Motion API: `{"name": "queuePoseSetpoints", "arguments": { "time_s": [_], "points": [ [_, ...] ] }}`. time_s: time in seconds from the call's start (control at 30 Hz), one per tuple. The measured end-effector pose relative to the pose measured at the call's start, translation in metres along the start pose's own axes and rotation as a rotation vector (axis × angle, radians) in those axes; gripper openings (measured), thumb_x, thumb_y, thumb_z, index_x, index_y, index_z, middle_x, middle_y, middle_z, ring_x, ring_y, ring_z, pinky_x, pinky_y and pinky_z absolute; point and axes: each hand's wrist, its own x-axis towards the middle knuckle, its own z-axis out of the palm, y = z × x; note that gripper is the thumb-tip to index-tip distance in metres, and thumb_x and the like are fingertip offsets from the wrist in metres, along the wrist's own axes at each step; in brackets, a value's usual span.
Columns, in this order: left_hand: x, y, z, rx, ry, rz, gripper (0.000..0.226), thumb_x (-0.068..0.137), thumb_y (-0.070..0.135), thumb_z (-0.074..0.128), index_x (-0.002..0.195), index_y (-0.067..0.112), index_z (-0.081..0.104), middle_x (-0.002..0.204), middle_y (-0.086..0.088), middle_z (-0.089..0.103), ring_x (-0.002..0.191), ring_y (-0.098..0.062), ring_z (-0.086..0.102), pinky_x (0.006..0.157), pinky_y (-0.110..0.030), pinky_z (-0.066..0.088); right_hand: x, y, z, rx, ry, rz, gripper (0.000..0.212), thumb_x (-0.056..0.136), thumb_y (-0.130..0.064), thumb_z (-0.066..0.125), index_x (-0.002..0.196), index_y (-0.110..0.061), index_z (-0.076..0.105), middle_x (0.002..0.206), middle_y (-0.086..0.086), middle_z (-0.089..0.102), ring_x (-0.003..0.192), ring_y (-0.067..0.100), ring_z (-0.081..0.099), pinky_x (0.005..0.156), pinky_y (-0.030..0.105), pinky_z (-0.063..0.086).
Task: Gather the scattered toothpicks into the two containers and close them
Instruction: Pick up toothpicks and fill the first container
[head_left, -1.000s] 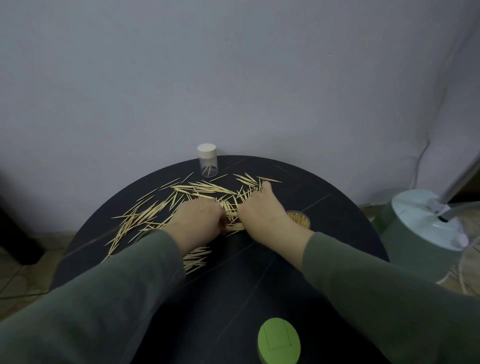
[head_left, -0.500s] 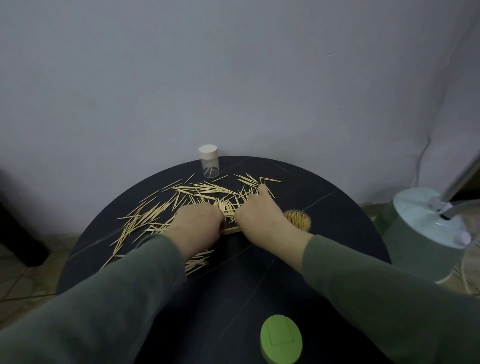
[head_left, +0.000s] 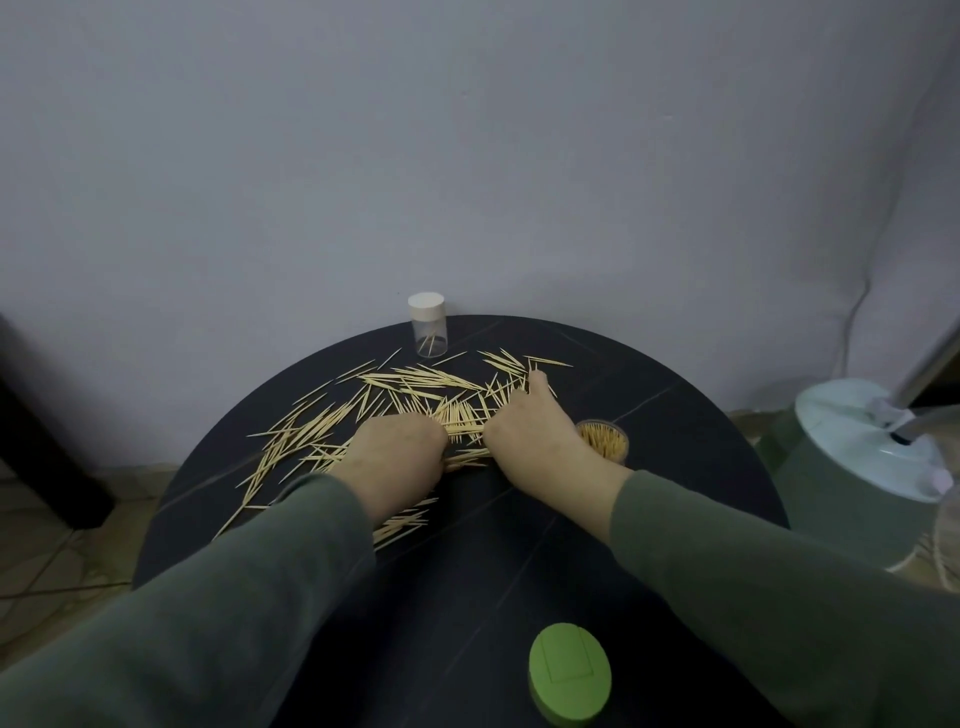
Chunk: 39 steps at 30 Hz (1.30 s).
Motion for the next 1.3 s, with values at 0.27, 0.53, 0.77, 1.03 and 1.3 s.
{"name": "queuePoseSetpoints", "arguments": {
  "time_s": [0.27,0.53,0.77,1.03,1.3],
  "points": [
    [-0.003,-0.010,-0.006,-0.138,0.078,-0.061,0.022,0.096,0.035,0.053,0.109,0.026,0.068,0.105,0.006,0.066,0.096,-0.014,0.062,0.082,-0.030,0.054,-0.003,0.010,-0.008,0.052,0.085,0.117,0.007,0.095,-0.023,0.054,0.095,-0.018,0.059,0.094,0.001,0.062,0.105,0.025,0.055,0.105,0.051,0.025],
    [0.002,0.001,0.000,-0.085,0.026,-0.060,0.024,0.096,0.032,0.052,0.113,0.021,0.065,0.103,0.002,0.065,0.095,-0.017,0.063,0.081,-0.033,0.055,-0.003,0.009,-0.005,0.049,0.043,0.144,0.010,0.095,-0.023,0.053,0.088,-0.016,0.054,0.087,0.001,0.058,0.101,0.024,0.057,0.105,0.051,0.025],
    [0.009,0.003,-0.006,-0.042,0.046,-0.086,0.022,0.096,0.025,0.054,0.114,0.023,0.066,0.106,0.002,0.065,0.098,-0.020,0.063,0.081,-0.034,0.055,-0.002,0.005,-0.009,0.043,0.036,0.127,0.008,0.095,-0.025,0.055,0.097,-0.018,0.059,0.090,0.002,0.059,0.105,0.025,0.056,0.106,0.052,0.024],
    [0.013,0.001,-0.016,-0.365,0.090,-0.209,0.018,0.092,0.033,0.063,0.108,0.030,0.070,0.098,0.008,0.065,0.089,-0.012,0.057,0.077,-0.030,0.052,-0.009,0.040,-0.006,0.330,0.339,0.281,0.025,0.099,-0.038,0.048,0.097,-0.026,0.070,0.087,-0.007,0.062,0.090,0.017,0.054,0.098,0.044,0.030],
    [0.020,0.023,-0.020,-1.021,0.200,-0.261,0.008,0.089,0.031,0.068,0.095,0.027,0.071,0.083,0.011,0.066,0.077,-0.004,0.059,0.064,-0.021,0.044,-0.028,0.074,0.017,1.057,0.448,0.403,0.028,0.093,-0.048,0.055,0.108,-0.033,0.072,0.084,-0.023,0.057,0.096,0.007,0.052,0.102,0.047,0.035]
  ]
}}
